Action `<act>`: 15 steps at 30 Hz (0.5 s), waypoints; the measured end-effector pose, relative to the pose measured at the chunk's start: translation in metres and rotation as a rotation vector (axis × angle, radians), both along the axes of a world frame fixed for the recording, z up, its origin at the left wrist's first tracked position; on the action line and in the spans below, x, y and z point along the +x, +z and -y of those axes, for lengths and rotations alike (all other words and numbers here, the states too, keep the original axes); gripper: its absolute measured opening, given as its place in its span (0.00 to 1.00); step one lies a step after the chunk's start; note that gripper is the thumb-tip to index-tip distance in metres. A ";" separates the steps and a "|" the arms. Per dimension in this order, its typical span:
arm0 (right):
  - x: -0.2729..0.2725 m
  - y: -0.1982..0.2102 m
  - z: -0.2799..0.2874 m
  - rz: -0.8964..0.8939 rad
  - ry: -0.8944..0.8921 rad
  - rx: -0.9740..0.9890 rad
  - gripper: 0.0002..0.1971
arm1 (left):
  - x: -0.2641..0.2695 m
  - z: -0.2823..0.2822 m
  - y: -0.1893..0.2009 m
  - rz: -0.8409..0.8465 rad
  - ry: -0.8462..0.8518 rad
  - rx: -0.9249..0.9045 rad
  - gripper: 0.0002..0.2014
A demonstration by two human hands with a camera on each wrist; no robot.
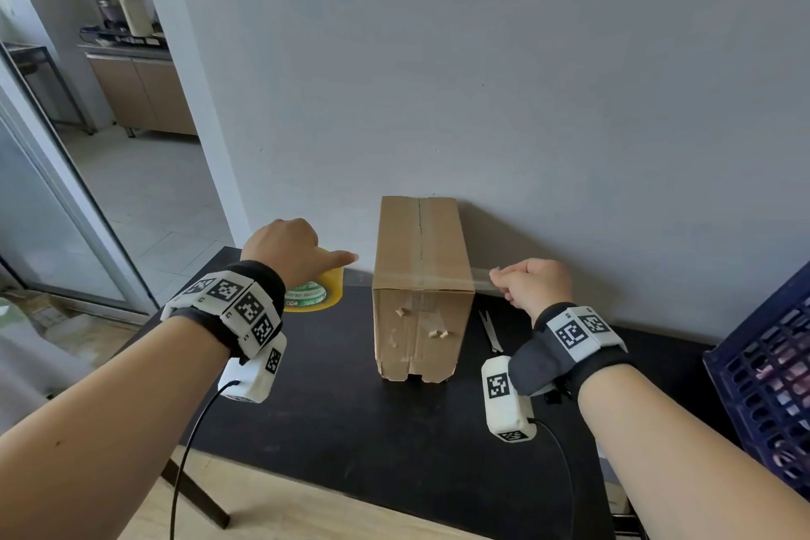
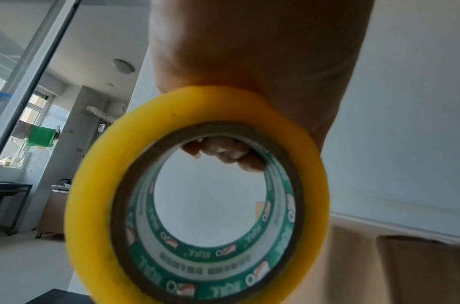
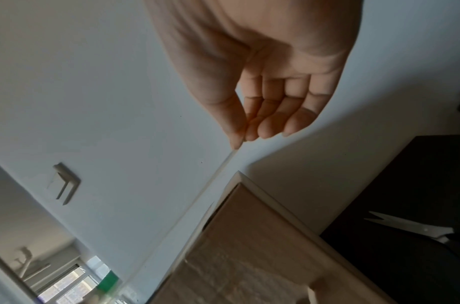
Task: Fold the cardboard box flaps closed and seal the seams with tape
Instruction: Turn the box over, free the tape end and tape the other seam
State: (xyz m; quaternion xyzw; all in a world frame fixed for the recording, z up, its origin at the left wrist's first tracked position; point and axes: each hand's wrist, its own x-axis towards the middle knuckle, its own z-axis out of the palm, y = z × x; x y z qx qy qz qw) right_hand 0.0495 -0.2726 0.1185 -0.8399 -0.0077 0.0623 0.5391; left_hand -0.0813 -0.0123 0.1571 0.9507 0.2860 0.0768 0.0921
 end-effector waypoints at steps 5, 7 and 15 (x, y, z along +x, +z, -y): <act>0.000 -0.003 -0.004 0.021 0.025 -0.012 0.08 | 0.000 -0.001 -0.004 -0.021 0.016 0.044 0.29; 0.001 -0.005 -0.003 0.021 0.023 -0.023 0.09 | 0.000 -0.001 -0.006 -0.029 0.020 0.051 0.29; 0.005 -0.007 0.001 0.033 0.020 -0.050 0.09 | 0.005 0.003 -0.010 -0.071 -0.001 0.088 0.29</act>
